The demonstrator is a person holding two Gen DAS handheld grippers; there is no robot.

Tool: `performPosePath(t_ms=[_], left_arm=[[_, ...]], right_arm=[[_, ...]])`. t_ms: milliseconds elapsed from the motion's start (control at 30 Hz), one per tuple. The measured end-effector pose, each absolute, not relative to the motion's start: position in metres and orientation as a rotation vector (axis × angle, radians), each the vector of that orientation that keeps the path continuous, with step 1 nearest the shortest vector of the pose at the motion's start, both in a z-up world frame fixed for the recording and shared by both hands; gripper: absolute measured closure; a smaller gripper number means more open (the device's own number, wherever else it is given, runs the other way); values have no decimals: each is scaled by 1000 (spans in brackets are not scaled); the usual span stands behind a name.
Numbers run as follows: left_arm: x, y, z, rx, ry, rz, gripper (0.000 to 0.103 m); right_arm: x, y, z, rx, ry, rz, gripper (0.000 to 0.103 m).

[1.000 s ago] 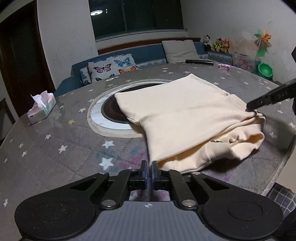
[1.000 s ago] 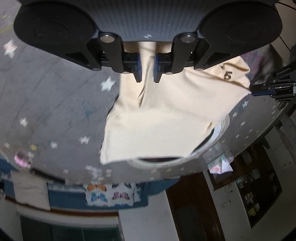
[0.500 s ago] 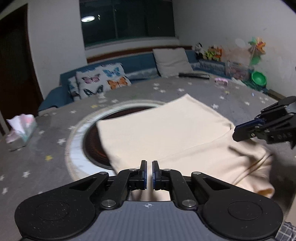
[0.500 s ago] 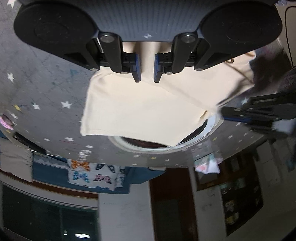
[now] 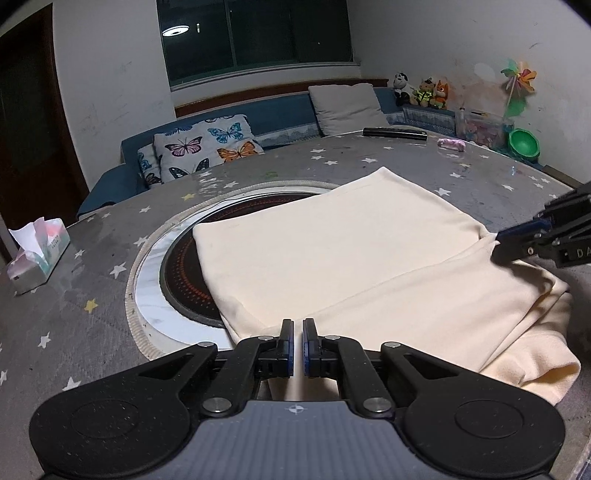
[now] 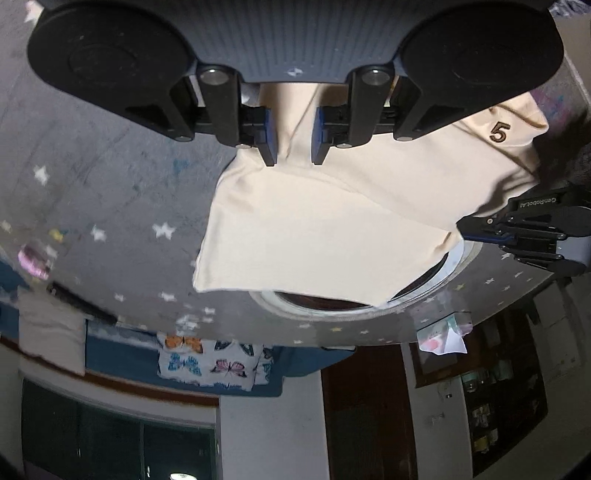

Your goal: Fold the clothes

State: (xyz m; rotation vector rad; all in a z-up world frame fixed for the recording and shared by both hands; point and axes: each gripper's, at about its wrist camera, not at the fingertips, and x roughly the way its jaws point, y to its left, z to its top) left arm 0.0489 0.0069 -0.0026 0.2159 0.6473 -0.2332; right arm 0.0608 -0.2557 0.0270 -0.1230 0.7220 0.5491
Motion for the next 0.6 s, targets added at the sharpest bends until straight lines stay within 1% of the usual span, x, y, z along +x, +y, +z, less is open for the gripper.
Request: performPosePath(t_ms=[167, 267, 333, 400, 500, 600], left_arm=[[47, 7, -4, 227, 648, -224, 97], [45, 8, -6, 234, 649, -220, 97], [42, 7, -4, 241, 645, -219, 97], [39, 5, 0, 250, 638, -219, 96], [32, 0, 6, 256, 620, -245, 96], [24, -13, 10, 264, 602, -308, 95]], right_arm=[[60, -254, 35, -111, 657, 526, 101], [63, -252, 24, -144, 672, 501, 101], [64, -253, 22, -151, 680, 509, 100], [59, -254, 30, -155, 661, 512, 92], [47, -252, 45, -179, 634, 583, 92], [33, -240, 46, -231, 641, 683, 92]])
